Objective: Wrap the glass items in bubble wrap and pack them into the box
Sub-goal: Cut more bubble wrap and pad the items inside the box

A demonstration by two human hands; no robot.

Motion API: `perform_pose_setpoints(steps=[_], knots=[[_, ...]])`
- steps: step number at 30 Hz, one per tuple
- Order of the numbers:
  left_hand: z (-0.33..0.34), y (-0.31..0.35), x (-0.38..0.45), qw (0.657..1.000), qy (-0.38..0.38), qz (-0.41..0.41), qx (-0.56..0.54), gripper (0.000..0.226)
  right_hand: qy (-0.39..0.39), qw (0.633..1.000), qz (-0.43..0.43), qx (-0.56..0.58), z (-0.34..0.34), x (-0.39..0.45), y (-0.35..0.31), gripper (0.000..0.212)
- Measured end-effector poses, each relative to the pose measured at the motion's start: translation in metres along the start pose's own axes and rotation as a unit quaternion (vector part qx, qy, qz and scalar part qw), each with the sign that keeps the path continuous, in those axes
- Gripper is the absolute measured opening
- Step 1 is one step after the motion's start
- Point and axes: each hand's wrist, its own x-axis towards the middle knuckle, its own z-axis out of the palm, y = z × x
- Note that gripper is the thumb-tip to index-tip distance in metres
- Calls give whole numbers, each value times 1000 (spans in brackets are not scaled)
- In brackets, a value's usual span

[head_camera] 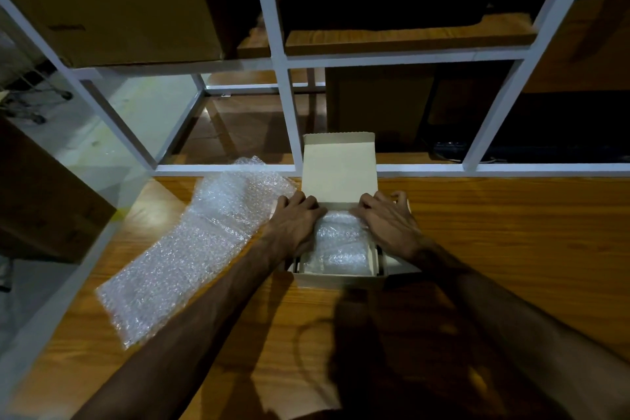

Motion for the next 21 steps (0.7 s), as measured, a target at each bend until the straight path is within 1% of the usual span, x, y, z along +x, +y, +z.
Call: perform_pose_setpoints(steps=[2,5,6,9,11,13,17,21], knots=[[-2,-1,0,1000,-3,-1,0,48,-12,1000,2,-16,-4,3,-4,32],[-7,0,0,1000,-12,-6,-19,57,-12,999,19,-34,-9,8,-9,27],[-9,0,0,1000,-10,-4,-26,56,-9,999,27,-38,-8,10,-10,25],[-11,-4,6,999,3,-8,-40,32,5,998,43,-50,-4,11,-13,24],[-14,-4,10,998,19,-19,-49,22,17,997,54,-56,0,10,-14,22],[-16,-5,12,998,30,-30,-53,18,13,995,69,-67,-1,12,-17,21],[-16,-5,19,999,32,-24,-35,21,-22,992,76,-95,-7,16,-23,26],[-16,-6,18,1000,21,-9,-15,27,-16,990,89,-108,-4,14,-28,17]])
